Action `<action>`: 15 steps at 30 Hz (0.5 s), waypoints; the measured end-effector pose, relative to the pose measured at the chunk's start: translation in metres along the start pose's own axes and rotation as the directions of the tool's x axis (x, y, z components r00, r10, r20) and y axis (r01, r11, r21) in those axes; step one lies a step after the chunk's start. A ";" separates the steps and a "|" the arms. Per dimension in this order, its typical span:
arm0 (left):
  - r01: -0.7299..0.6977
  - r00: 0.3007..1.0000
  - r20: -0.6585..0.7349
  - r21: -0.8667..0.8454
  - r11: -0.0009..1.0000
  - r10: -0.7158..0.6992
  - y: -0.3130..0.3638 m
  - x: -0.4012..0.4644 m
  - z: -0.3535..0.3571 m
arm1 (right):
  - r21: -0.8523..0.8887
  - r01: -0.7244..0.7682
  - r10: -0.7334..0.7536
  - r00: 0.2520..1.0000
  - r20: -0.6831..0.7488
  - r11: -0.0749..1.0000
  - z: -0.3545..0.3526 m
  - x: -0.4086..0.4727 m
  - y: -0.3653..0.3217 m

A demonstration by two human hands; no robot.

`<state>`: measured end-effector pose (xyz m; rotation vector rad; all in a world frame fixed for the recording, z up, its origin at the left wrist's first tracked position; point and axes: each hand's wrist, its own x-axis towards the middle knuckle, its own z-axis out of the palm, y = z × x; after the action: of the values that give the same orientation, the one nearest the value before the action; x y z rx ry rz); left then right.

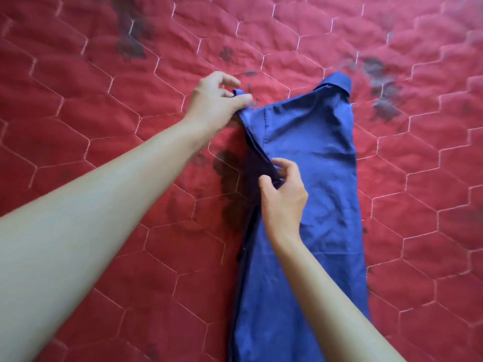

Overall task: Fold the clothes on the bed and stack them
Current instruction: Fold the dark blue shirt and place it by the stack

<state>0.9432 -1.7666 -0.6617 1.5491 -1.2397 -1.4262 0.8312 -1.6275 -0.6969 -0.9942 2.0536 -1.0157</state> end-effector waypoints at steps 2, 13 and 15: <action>-0.074 0.993 0.101 0.062 0.995 0.068 0.002 -0.009 0.033 | 0.021 -0.138 0.138 0.990 0.000 0.990 -0.021 0.007 0.014; -0.307 0.945 0.266 0.923 0.233 0.189 -0.157 -0.125 0.112 | -0.436 0.348 -0.268 0.934 0.235 0.830 -0.062 0.076 0.068; -0.295 0.941 0.245 0.930 0.217 0.233 -0.162 -0.126 0.112 | -0.426 0.500 -0.368 0.859 0.356 0.754 -0.042 0.105 0.056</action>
<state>0.8720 -1.5847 -0.7900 1.8211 -2.5697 -0.3090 0.7246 -1.6765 -0.7435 -1.8528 1.9433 -0.5042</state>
